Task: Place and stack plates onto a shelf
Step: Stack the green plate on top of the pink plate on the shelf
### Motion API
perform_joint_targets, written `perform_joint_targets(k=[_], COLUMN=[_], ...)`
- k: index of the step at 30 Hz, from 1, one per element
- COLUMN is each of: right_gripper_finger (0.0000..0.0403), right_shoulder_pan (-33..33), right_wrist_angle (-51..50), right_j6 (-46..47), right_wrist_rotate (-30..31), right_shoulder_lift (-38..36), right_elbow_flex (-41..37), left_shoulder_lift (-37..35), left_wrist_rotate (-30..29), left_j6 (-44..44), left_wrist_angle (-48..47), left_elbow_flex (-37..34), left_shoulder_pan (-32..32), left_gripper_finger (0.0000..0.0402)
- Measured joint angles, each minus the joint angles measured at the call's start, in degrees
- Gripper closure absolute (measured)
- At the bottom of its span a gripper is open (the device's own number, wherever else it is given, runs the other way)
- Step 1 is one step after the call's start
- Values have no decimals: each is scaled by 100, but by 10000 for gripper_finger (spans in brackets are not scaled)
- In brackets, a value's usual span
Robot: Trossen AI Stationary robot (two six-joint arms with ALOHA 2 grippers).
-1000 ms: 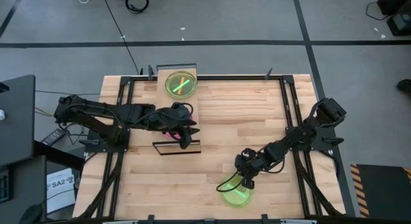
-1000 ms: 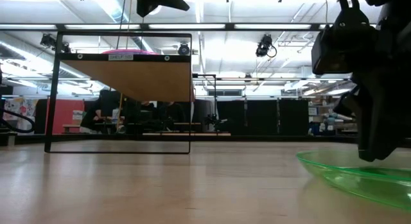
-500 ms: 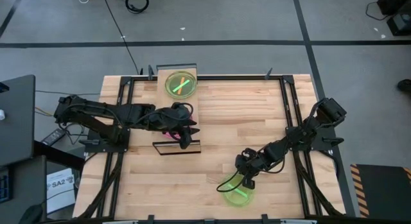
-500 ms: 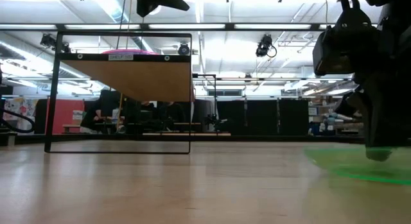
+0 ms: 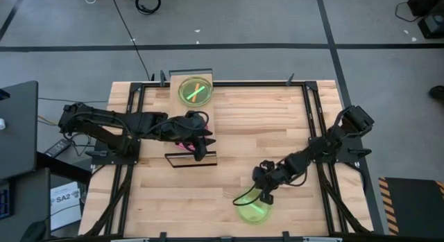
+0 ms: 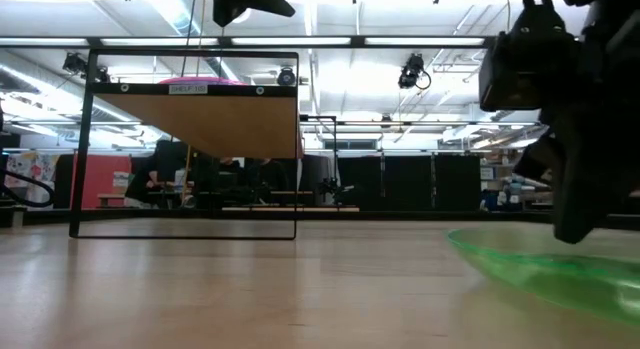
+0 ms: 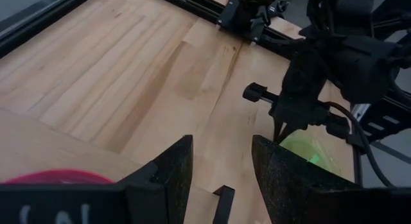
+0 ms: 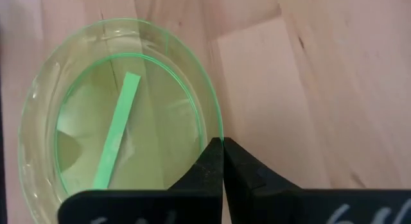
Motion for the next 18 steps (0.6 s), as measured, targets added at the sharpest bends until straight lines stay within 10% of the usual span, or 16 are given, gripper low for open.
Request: perform_joint_targets(k=[18], right_gripper_finger=[400], right_shoulder_pan=[-482], right_wrist_angle=[1416], right_j6=[-115], right_wrist_rotate=[21], right_shoulder_lift=[-2], right_elbow_flex=[0], left_shoulder_lift=[0], left_wrist_rotate=[658], left_j6=[-564], left_wrist_angle=[-222], left_elbow_flex=[9], left_shoulder_pan=[-407], left_gripper_finger=[235])
